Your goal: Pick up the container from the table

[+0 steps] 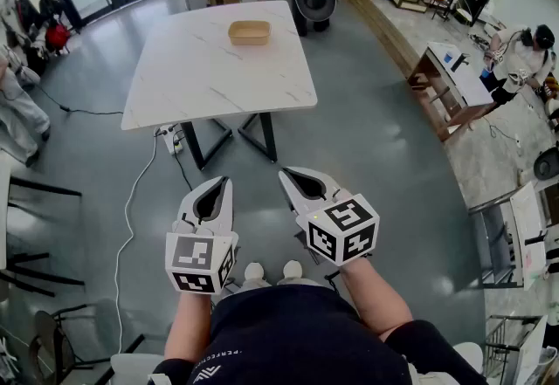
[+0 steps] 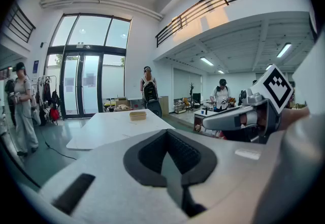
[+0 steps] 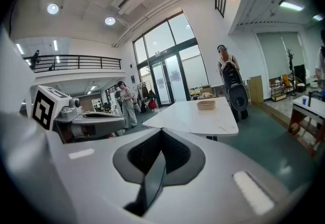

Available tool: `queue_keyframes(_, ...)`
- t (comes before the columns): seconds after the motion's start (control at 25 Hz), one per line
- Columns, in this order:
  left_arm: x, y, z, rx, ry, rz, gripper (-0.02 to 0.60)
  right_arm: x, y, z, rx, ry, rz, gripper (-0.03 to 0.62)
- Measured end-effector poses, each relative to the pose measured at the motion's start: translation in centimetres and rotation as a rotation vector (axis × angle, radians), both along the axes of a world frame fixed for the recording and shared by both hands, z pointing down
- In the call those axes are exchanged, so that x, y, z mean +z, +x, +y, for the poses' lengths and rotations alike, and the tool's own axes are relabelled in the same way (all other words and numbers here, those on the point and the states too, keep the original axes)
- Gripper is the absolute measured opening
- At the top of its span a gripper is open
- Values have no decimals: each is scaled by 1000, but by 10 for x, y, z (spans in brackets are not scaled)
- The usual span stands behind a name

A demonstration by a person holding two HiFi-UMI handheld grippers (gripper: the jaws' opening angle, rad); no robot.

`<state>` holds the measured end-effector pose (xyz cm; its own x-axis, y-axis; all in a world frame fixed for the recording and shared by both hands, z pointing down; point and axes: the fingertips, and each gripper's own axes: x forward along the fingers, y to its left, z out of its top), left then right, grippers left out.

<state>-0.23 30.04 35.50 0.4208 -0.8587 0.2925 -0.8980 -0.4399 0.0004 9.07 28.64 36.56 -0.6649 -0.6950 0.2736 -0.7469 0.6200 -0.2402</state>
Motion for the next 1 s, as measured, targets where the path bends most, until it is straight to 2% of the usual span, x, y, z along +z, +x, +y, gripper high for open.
queue_keyframes(0.28,1,14,-6,-5,-13,26,-5,-3,15,-7,-7,-11,-59,0)
queue_keyframes(0.68,14,48,-12,3,-44,47,-5,11,42,-13,-58,-25,-32,0)
queue_keyframes(1.0,22,42,-24,-28,-80,60,-5,25,41,-27,-83,-70,-23,0)
